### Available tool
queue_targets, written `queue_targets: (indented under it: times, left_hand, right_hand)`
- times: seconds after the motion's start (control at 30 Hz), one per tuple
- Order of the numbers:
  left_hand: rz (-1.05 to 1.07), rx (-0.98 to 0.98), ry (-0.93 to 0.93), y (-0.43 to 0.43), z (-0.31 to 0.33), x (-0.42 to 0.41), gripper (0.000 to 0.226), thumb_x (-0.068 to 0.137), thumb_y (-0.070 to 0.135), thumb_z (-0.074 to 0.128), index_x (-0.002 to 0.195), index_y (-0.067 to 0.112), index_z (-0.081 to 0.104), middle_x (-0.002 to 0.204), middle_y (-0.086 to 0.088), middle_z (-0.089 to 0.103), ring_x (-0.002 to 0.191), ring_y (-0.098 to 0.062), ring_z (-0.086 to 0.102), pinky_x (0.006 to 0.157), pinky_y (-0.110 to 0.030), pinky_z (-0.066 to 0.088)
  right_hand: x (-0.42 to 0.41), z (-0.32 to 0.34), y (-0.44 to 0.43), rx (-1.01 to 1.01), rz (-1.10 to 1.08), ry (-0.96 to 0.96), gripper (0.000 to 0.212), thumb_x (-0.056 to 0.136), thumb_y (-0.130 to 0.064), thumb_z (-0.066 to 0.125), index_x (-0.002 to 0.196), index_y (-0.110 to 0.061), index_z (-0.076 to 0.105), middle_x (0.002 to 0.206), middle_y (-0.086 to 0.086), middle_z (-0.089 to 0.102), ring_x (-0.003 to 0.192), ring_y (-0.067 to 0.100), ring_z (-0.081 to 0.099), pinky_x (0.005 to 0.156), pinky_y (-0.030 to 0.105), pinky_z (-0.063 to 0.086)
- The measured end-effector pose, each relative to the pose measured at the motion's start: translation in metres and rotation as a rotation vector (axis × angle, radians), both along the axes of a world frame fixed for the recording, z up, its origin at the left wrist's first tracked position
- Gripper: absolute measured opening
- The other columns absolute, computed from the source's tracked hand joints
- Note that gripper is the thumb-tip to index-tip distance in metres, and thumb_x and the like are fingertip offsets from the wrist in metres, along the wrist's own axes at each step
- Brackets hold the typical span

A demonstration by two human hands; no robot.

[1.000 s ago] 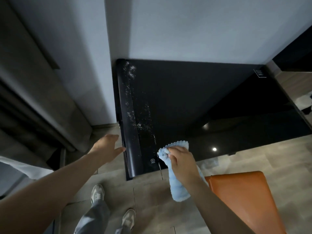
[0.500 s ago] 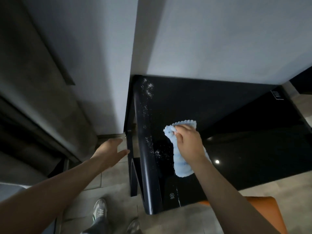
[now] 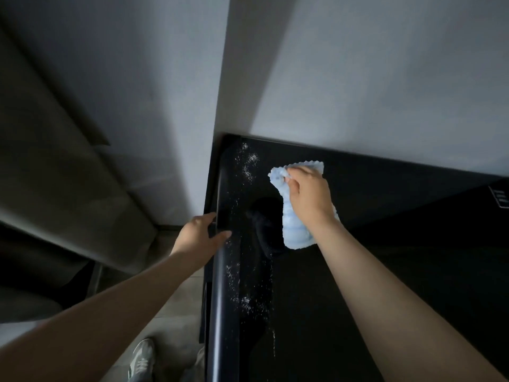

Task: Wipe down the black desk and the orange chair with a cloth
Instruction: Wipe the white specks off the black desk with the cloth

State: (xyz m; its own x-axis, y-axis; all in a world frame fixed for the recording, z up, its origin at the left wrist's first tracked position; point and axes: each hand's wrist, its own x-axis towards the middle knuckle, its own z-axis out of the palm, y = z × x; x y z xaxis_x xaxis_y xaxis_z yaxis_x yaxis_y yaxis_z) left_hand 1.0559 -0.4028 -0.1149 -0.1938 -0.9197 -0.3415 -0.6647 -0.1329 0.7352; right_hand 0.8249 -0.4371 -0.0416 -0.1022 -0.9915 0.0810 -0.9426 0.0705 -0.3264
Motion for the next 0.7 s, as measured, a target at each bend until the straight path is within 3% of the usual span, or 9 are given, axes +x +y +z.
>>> queue_targets:
  times: [0.03,0.1,0.23,0.3,0.37,0.7]
  left_hand:
    - [0.040,-0.020,0.033,-0.005,-0.001,-0.006,0.049,0.083,0.036,0.072,0.127,0.017,0.059,0.103,0.008,0.066,0.074,0.002,0.052,0.061,-0.010,0.038]
    - [0.095,-0.025,0.072,-0.014,-0.006,-0.016,0.041,0.082,0.036,0.074,0.120,0.024,0.062,0.088,0.022,0.061,0.070,0.008,0.054,0.056,-0.003,0.032]
    - [0.143,0.007,0.111,-0.025,-0.023,-0.027,0.041,0.080,0.039,0.075,0.116,0.025,0.062,0.092,0.015,0.067,0.081,-0.001,0.062,0.064,-0.011,0.046]
    - [0.159,0.057,0.135,-0.028,-0.031,-0.029,0.055,0.079,0.038,0.076,0.129,0.022,0.059,0.108,0.006,0.069,0.097,-0.010,0.065,0.083,-0.028,0.053]
    - [0.209,0.099,0.172,-0.029,-0.039,-0.029,0.064,0.076,0.034,0.080,0.134,0.020,0.056,0.117,-0.001,0.067,0.105,-0.015,0.064,0.092,-0.037,0.052]
    - [0.342,0.100,0.253,-0.029,-0.057,-0.028,0.069,0.069,0.030,0.086,0.131,0.021,0.059,0.118,0.003,0.063,0.100,-0.011,0.064,0.092,-0.032,0.052]
  right_hand:
    - [-0.003,-0.003,-0.012,-0.012,0.006,-0.006,0.027,0.093,-0.007,0.045,0.110,-0.009,0.066,0.118,0.003,0.065,0.112,0.022,0.056,0.088,0.045,0.046]
    - [-0.008,-0.010,-0.037,-0.023,0.021,-0.003,0.028,0.093,-0.006,0.045,0.110,-0.009,0.066,0.117,0.004,0.065,0.112,0.022,0.056,0.088,0.044,0.046]
    - [-0.010,-0.027,-0.079,-0.011,0.010,0.009,0.026,0.092,-0.007,0.046,0.108,-0.009,0.066,0.114,0.006,0.065,0.109,0.025,0.056,0.088,0.043,0.045]
    - [-0.011,-0.033,-0.096,-0.010,0.018,0.031,0.026,0.091,-0.008,0.046,0.107,-0.010,0.066,0.111,0.007,0.066,0.107,0.026,0.056,0.086,0.040,0.045]
    - [-0.011,-0.041,-0.114,0.003,0.028,0.060,0.026,0.092,-0.010,0.046,0.109,-0.011,0.066,0.112,0.007,0.065,0.106,0.027,0.056,0.086,0.040,0.044]
    - [-0.005,-0.075,-0.173,0.041,0.072,0.105,0.031,0.095,-0.016,0.044,0.120,-0.017,0.061,0.124,0.004,0.061,0.116,0.027,0.050,0.096,0.040,0.042]
